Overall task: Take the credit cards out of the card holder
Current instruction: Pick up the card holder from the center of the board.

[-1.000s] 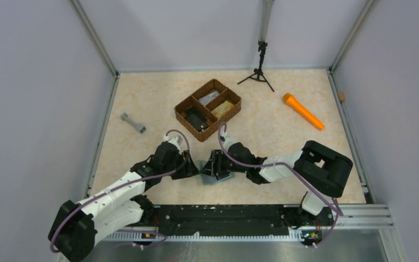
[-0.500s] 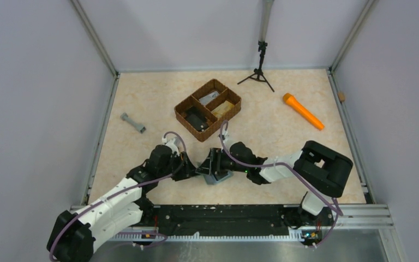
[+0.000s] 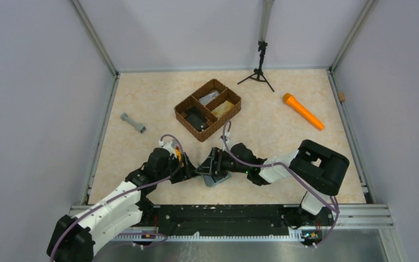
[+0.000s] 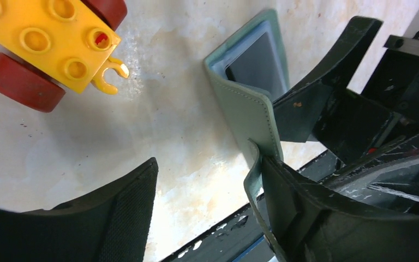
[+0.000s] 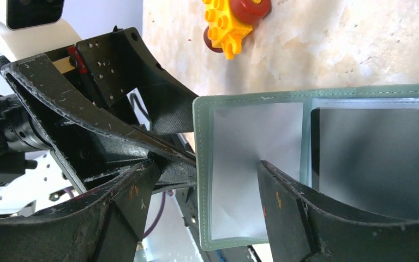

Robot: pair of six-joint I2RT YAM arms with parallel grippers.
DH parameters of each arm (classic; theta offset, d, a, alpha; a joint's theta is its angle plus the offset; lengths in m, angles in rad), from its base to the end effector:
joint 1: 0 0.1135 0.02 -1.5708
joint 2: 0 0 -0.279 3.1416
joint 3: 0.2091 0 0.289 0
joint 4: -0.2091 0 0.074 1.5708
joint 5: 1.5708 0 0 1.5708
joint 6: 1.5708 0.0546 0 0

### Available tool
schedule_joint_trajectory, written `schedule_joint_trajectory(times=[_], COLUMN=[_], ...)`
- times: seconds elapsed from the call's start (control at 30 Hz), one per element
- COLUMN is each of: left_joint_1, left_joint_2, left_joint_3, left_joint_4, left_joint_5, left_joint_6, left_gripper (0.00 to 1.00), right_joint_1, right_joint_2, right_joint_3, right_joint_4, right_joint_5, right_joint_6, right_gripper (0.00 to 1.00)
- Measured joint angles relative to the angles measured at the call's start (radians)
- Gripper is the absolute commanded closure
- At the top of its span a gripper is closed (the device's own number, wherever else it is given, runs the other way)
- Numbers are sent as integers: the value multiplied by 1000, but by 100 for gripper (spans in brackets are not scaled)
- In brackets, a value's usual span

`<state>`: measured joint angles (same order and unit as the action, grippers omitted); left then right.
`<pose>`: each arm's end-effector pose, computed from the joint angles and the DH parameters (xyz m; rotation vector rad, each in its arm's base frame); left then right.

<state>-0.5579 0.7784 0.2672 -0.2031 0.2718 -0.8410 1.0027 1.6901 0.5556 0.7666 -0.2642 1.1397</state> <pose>0.1559 -0.1146 0.1405 -0.1960 2.4696 -0.9854 0.1737 0.2987 0.1141 -0.0522 2.3270 1.5439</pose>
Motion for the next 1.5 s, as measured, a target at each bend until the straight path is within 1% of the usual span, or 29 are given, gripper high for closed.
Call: schedule_joint_trajectory(times=[0.13, 0.17, 0.27, 0.33, 0.5, 0.63, 0.83, 0.93, 1.0, 1.07, 1.13, 1.27, 1.43, 1.5], left_joint_1=[-2, -2, -3, -3, -3, -3, -1, 2, 3, 5, 5, 4, 0, -3], left_joint_2=[-55, -72, -144, -169, -196, -172, -64, -49, -49, -49, -51, -90, -158, -171], left_joint_3=[0, -1, -18, -27, -42, -49, -49, -48, -48, -48, -48, -48, -48, -48], left_joint_4=[-3, -7, -10, -18, -32, -26, -5, 5, 9, 10, 10, -4, -32, -31], left_joint_5=[-5, -9, -30, -42, -52, -46, -25, -21, -21, -23, -23, -26, -34, -29], left_joint_6=[-3, -3, -13, -23, -40, -49, -50, -51, -51, -51, -53, -51, -54, -55], left_gripper=[33, 31, 22, 17, 16, 16, 10, 9, 11, 18, 21, 21, 26, 27], right_joint_1=[0, 0, 1, 1, 1, 2, 2, 0, 0, 0, 2, 10, 19, 21], right_joint_2=[0, 0, 0, 0, 1, 11, 34, 39, 40, 46, 55, 60, 37, 16], right_joint_3=[-5, -5, -5, -5, -5, -5, -6, -6, -6, -6, -6, -6, -7, -8], right_joint_4=[33, 43, 71, 78, 79, 79, 78, 87, 91, 102, 119, 146, 146, 135], right_joint_5=[-1, 0, -1, -3, -8, -14, -28, -34, -34, -36, -42, -41, -23, -2], right_joint_6=[31, 37, 47, 50, 51, 58, 74, 93, 103, 112, 121, 134, 117, 104], right_gripper=[29, 29, 28, 27, 27, 27, 27, 27, 27, 31, 33, 32, 30, 32])
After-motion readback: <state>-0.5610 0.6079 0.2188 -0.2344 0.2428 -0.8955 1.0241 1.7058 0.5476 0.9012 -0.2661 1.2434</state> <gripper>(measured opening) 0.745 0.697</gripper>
